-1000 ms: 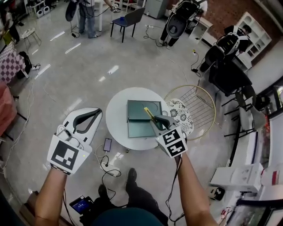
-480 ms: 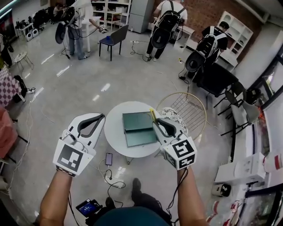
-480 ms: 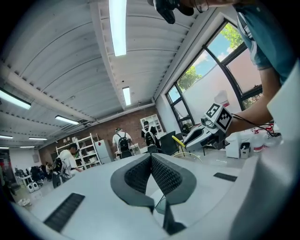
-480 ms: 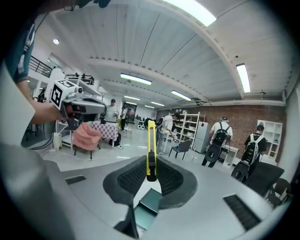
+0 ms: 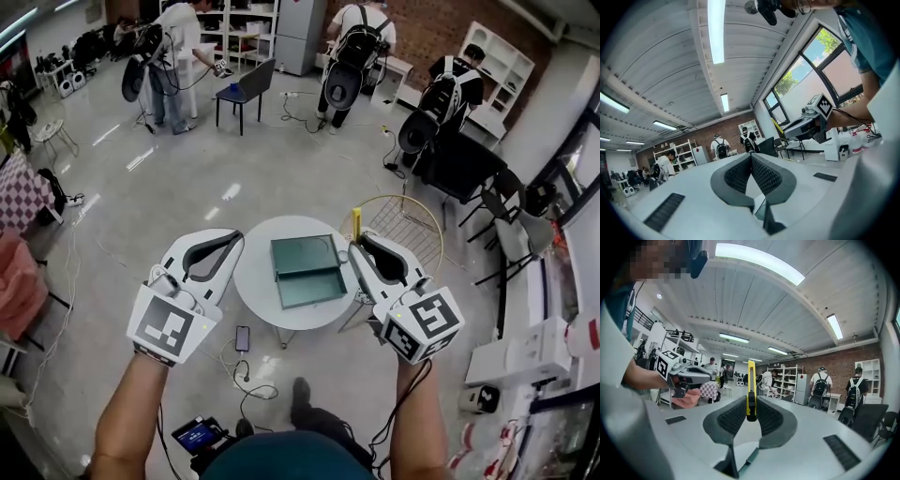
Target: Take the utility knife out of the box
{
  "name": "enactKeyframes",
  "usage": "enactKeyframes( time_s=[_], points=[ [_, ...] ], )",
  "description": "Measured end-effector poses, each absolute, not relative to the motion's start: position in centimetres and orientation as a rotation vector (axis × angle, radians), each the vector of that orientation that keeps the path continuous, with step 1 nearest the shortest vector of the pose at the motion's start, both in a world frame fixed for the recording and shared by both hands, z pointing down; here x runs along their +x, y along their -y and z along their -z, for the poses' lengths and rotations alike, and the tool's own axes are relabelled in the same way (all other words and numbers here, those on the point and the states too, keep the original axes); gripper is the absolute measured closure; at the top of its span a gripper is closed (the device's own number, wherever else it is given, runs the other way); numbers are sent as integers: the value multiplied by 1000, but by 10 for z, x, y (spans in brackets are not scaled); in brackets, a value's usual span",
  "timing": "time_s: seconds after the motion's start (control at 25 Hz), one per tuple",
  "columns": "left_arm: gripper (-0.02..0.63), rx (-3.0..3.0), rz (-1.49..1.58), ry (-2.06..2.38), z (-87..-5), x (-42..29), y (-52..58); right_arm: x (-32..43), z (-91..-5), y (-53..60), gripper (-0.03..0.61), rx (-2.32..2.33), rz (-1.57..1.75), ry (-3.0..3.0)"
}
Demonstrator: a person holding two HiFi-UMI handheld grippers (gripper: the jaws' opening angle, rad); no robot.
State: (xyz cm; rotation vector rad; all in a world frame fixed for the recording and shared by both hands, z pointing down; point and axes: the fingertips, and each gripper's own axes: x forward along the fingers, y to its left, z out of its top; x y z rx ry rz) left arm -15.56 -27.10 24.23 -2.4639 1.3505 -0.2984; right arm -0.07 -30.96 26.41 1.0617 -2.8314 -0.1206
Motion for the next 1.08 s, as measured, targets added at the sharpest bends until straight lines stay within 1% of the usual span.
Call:
enactKeyframes(
  time_s=[0.28, 0.92, 1.08],
  points=[
    [595, -2451, 276, -1338, -238, -147, 250, 7, -244, 276, 497, 1044, 176, 2851],
    [595, -2460, 254, -1338, -231, -161, 248, -4, -244, 274, 497, 1047, 185, 2805],
    [595, -2458, 257, -1338, -230, -154, 247, 3, -244, 273, 497, 1045, 183, 2800]
  ],
)
